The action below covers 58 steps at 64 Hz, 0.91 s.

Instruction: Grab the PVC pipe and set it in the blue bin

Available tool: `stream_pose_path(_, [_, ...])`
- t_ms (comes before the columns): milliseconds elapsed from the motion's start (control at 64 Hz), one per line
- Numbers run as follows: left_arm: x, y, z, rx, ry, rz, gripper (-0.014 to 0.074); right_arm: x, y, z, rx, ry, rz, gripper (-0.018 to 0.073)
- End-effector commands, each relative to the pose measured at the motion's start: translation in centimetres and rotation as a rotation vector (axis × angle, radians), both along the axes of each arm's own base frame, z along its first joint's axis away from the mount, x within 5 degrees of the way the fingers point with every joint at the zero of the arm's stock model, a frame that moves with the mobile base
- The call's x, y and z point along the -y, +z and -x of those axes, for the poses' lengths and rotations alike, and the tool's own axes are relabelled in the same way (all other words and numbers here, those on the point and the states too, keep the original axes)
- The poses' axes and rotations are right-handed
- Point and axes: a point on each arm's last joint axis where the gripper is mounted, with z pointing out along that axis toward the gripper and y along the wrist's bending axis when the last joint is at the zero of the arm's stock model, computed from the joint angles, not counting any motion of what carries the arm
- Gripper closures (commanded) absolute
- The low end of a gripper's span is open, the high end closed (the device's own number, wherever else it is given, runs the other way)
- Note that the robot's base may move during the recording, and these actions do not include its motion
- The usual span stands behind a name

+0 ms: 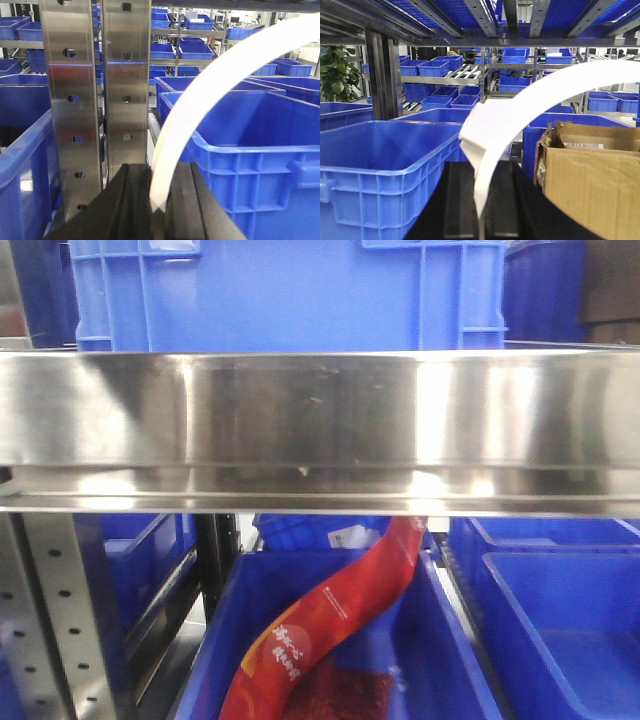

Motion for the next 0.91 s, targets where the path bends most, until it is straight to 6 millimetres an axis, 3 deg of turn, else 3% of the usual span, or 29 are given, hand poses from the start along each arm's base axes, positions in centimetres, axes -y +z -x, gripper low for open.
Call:
stream_pose_path(0, [0.0,0.2,0.1,0.026,-0.003,0.010,0.0707,0.0,0.2,0.0,0.019,-0.004,0.012,0.0727])
stream_pose_path(562, [0.0,0.2,0.1,0.026,-0.003,0.010,0.0707,0.0,0.2,0.0,0.019,-0.004,0.012,0.0727])
stream_pose_path(891, [0.0,0.7,0.2,0.072,0.002,0.015,0.0707,0.1,1.2,0.2,0.136,-0.013,0.022,0.0727])
